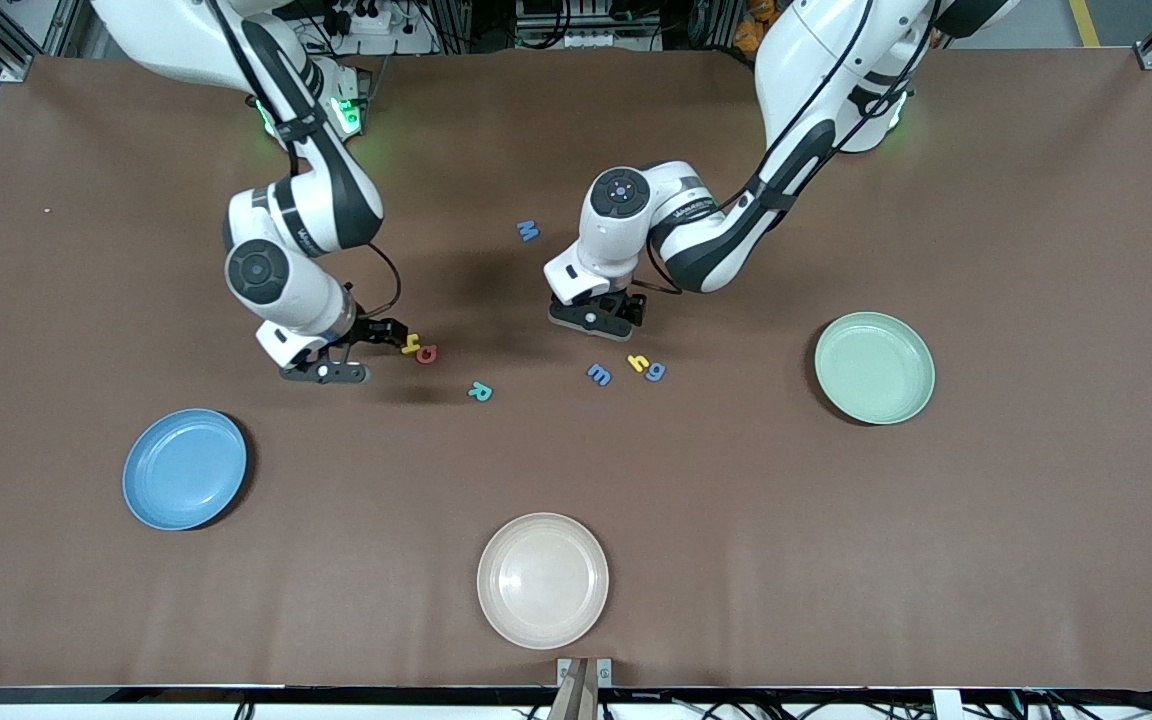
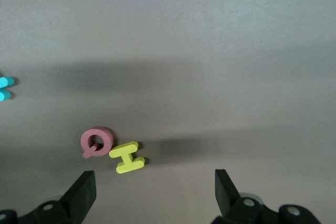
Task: Sort uppercase to blue plate, lowercase to green plate
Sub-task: 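Lower the right gripper over the yellow H while the left gripper lowers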
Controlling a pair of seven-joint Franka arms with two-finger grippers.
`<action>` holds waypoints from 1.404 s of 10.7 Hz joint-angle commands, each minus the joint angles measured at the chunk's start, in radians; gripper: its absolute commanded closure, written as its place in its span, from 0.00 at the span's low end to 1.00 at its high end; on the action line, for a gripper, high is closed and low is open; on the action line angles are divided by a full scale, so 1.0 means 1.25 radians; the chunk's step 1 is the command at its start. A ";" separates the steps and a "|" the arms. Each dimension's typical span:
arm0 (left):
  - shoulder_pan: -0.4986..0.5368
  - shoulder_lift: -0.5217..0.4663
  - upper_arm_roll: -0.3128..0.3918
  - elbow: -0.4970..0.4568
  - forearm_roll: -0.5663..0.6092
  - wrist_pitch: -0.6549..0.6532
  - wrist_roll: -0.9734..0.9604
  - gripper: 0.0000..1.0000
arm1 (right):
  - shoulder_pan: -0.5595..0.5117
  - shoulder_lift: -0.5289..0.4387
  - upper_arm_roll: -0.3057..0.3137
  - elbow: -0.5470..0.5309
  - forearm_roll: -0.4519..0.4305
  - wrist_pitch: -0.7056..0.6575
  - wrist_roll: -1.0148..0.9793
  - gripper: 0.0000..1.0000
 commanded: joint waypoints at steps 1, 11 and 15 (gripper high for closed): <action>-0.017 0.016 0.005 0.006 0.065 0.011 -0.067 0.00 | 0.034 0.025 -0.004 -0.020 0.016 0.062 0.004 0.00; -0.006 0.032 0.007 -0.022 0.143 0.050 -0.095 0.18 | 0.060 0.091 -0.005 -0.038 0.015 0.151 -0.007 0.00; -0.002 0.032 0.008 -0.025 0.165 0.052 -0.095 0.28 | 0.075 0.108 -0.005 -0.043 0.015 0.156 -0.006 0.00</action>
